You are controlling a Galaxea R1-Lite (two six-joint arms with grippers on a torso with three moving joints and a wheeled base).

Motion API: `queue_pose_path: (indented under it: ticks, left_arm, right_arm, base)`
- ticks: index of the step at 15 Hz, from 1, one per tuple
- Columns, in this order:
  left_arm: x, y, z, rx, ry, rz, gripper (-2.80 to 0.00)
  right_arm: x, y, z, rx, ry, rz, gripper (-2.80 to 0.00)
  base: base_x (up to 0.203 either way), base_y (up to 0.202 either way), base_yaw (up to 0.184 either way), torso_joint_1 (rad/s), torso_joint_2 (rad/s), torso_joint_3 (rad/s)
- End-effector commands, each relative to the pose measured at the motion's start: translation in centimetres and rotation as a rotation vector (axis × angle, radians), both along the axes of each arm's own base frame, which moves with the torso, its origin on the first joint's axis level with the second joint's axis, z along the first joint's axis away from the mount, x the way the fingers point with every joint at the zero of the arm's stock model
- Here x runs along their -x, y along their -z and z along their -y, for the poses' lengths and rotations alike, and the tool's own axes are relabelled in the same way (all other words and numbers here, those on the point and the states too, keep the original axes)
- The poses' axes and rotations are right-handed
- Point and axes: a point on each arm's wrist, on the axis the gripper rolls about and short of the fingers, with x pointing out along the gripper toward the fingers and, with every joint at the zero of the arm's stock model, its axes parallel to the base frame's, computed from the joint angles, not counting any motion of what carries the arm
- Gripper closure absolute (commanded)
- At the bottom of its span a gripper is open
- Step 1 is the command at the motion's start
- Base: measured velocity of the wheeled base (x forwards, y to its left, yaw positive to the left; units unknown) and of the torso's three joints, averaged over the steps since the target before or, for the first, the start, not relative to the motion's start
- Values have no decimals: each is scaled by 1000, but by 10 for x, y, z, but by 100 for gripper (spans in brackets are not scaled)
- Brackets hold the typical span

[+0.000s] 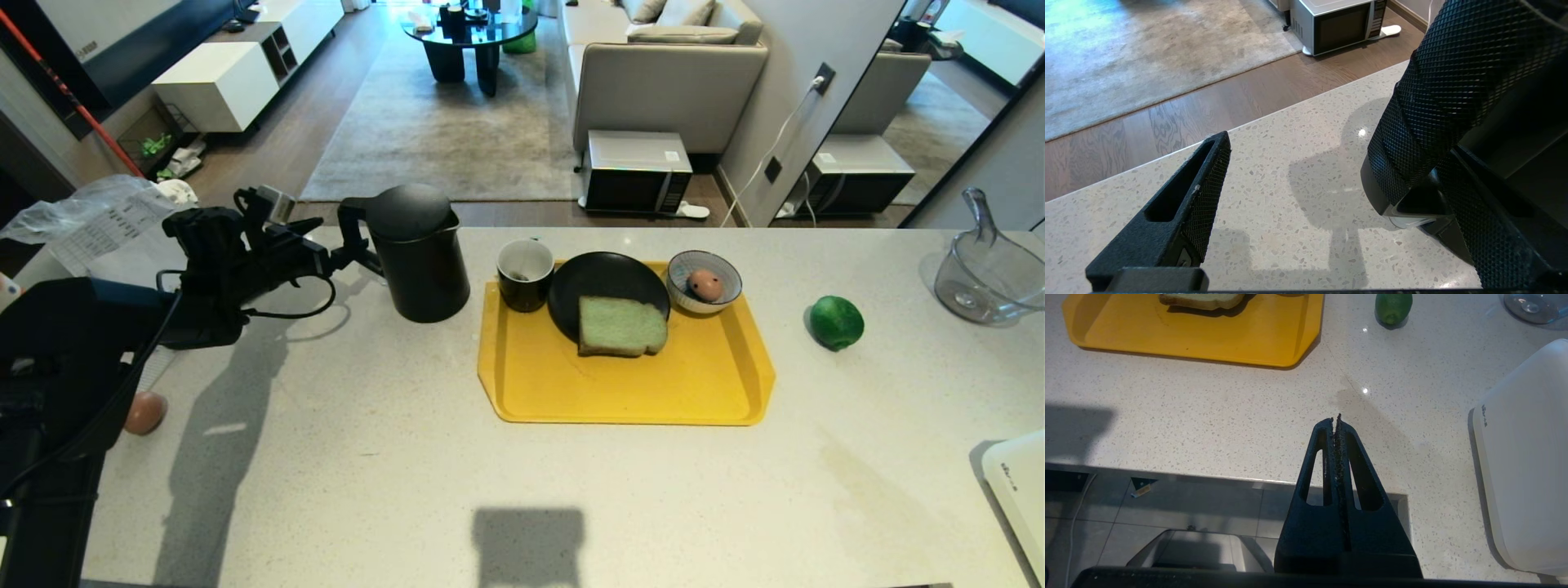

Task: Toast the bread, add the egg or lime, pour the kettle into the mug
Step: Pick up the kettle

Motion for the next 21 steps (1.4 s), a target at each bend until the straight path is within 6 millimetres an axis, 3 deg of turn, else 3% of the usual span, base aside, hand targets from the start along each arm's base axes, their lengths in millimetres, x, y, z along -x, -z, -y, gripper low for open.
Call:
queue_pose_path:
  ticks: [1,21]
  left_arm:
    - [1,-2,0,-3,-2,9,-280]
    - [6,-20,2,-4,-15,69,-280]
  right_arm:
    - [0,0,0,0,-1,-1,0]
    - [0,0,0,0,-1,0,0]
  base:
    - [0,0,0,0,0,0]
    - [0,0,0,0,0,0]
